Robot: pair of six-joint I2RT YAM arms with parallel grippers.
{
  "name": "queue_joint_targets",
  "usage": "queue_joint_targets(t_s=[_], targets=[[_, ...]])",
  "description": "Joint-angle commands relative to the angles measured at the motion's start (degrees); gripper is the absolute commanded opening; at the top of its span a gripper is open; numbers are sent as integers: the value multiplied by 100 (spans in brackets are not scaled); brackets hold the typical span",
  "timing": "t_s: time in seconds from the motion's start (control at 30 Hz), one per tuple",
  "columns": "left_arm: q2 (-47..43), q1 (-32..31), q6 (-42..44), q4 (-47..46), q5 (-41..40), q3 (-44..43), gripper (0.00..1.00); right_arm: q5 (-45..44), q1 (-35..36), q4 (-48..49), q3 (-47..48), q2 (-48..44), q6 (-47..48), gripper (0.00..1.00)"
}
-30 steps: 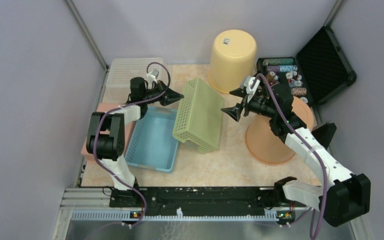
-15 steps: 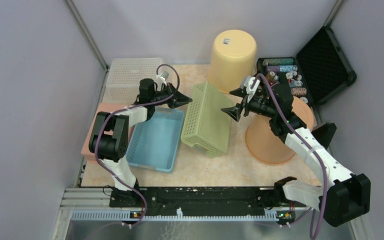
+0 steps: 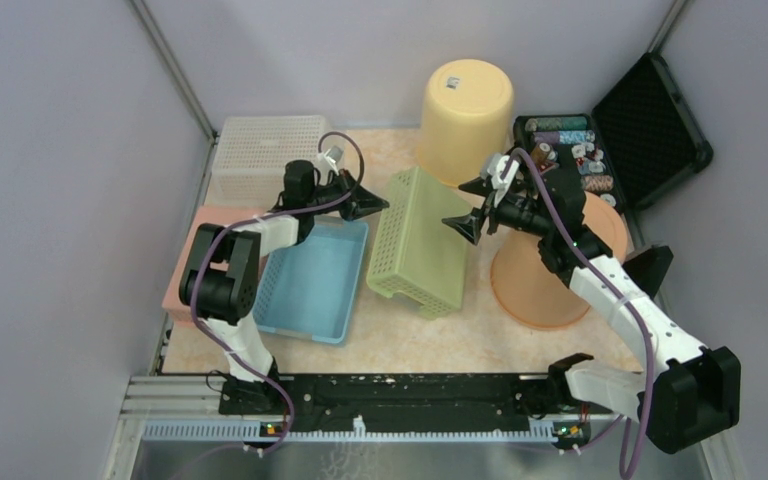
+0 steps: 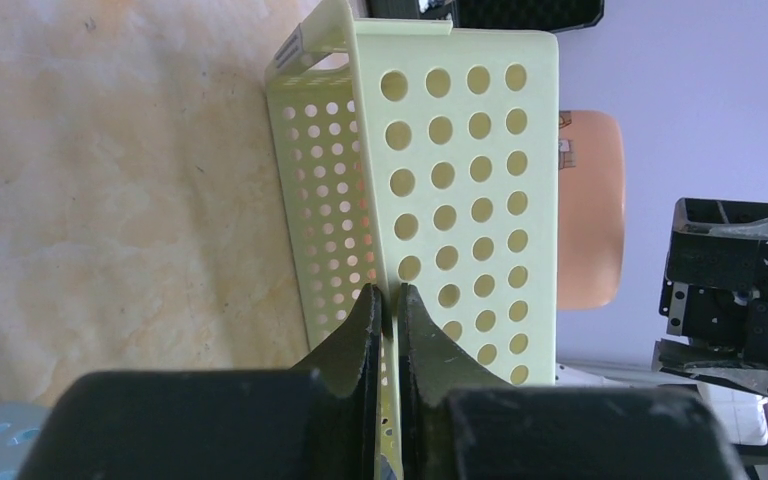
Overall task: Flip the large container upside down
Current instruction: Turn the container upside down at the center of the board.
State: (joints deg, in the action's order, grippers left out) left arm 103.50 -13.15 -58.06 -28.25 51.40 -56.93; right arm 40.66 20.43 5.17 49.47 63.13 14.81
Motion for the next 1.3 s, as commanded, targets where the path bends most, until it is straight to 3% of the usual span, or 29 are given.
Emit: queue_joint_targets(t_s=[0.0,0.47,1.27], targets=[[-219,-102,328,-67,-184,137,5,113,-29,275,18,-42,27,77],[-225,-210,537,86,-352,207,15,109,-30,274,10,-42,40,77],[-232,-337,880,551,-663,153,14,110,-30,283,-6,-38,57,77]])
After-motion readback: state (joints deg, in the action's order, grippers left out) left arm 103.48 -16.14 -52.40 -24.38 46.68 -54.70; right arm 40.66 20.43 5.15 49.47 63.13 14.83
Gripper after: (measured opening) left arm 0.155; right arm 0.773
